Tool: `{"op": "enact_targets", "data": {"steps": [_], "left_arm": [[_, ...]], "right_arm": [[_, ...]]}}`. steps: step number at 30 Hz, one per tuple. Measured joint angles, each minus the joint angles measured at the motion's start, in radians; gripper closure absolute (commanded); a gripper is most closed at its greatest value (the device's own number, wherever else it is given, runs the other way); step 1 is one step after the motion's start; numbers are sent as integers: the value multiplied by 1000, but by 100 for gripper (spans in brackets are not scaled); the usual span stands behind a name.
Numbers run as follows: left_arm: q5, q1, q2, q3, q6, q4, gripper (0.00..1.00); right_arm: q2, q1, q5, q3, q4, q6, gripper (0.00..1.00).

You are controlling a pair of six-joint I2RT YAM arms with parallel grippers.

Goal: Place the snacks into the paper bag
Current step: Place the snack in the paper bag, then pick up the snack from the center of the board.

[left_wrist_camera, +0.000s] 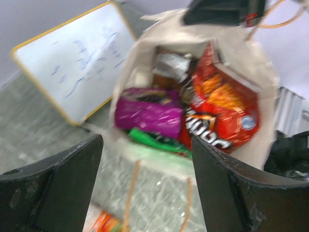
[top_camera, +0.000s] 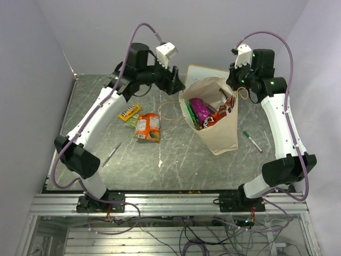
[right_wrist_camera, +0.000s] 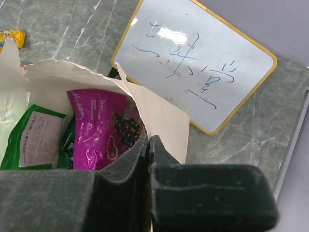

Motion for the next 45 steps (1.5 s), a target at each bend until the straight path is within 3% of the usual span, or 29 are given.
{"op": "enact_targets", "data": {"steps": [4, 12, 22, 36, 45], "left_arm": [[-27, 116, -31, -55, 52, -55, 16], [-73, 296, -60, -357, 105, -114, 16], [-73, 312, 18, -552, 199, -161, 16], [-121, 338, 63, -666, 219, -153, 20], [-122, 340, 108, -681, 217, -144, 32]], "right_arm": [[0, 0, -1, 0, 1, -7, 100], [0, 0, -26, -6, 13, -6, 100], [-12, 0, -44, -27, 26, -2, 100], [-26, 0, -52, -48, 45, -2, 100], [-26, 0, -63, -53, 48, -2, 100]]}}
